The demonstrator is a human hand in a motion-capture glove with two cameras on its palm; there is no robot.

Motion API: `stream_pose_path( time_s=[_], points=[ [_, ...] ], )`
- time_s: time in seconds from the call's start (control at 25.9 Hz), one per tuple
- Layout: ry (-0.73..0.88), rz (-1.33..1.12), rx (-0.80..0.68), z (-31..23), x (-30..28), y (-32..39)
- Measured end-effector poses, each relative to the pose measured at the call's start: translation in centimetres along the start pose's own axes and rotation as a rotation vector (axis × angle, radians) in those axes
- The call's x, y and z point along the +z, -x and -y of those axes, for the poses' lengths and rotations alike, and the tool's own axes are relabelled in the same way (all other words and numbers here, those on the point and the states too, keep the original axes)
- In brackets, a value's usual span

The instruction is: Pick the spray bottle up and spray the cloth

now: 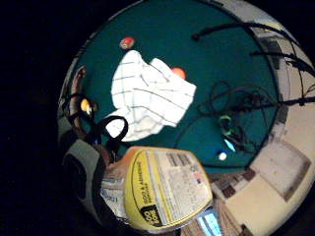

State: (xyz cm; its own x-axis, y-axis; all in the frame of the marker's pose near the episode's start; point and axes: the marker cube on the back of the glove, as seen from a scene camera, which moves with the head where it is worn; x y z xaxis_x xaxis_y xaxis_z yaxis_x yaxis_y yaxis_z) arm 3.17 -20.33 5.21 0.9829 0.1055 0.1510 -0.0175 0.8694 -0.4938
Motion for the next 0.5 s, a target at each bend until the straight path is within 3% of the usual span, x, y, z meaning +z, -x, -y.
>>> stream_pose_path(
  time_s=[0.5],
  points=[
    [-0.319,0.503,-0.374,1.4,2.4,5.0]
  ],
)
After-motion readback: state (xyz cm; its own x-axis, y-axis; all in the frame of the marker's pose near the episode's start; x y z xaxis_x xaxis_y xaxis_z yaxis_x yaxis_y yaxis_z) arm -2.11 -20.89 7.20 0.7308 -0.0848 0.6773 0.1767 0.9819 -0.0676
